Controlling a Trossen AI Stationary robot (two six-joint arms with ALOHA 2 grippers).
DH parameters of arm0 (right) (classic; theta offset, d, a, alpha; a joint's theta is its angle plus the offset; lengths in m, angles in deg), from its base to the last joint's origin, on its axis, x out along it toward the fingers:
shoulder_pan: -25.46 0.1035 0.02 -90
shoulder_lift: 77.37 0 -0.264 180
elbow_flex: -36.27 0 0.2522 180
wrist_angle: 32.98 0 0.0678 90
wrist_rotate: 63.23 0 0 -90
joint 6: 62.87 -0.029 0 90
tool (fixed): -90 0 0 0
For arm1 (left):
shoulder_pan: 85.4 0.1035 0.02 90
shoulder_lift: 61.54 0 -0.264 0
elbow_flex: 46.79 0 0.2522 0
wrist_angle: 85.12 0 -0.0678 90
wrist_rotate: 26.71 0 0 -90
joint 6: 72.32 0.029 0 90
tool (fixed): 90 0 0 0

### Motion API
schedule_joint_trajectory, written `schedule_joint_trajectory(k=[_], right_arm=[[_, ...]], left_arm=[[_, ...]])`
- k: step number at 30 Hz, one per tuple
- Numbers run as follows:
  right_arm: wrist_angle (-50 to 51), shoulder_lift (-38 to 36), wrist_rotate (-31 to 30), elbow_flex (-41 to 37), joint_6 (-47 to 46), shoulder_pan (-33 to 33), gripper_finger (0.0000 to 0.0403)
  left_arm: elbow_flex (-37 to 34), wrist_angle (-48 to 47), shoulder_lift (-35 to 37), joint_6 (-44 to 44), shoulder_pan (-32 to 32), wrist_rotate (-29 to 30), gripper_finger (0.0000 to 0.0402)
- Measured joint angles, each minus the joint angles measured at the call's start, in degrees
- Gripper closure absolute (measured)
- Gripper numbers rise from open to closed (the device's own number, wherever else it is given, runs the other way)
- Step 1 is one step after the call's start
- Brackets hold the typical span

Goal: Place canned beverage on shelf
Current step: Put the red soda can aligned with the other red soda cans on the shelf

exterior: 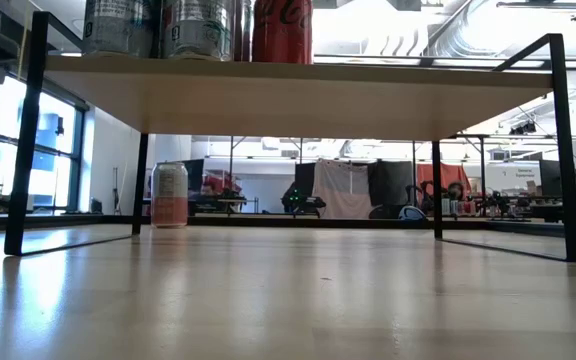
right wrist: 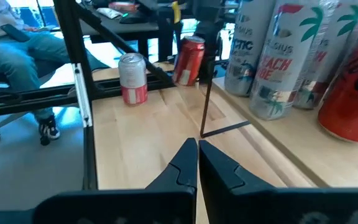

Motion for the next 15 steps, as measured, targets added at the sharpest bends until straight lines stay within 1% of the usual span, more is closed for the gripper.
schedule_joint_trajectory(k=[4,7,12,15], right_arm=[[0.07,-0.02,-1.21,0.00,0.46,-0.43,0.0403],[0.06,-0.02,-1.19,0.00,0.48,-1.00,0.0403],[0.07,-0.07,-0.59,0.00,0.46,-1.82,0.0403],[0.09,-0.07,-0.15,0.00,0.46,-1.82,0.0403]], left_arm=[[0.36,4.48,-0.60,-3.16,-2.05,-0.12,0.0112],[2.98,4.95,-2.32,-3.47,-3.79,0.33,0.0112],[7.86,5.07,-6.59,-3.47,-6.44,4.61,0.0112],[9.69,7.47,-10.20,-3.48,-8.12,6.04,0.0112]])
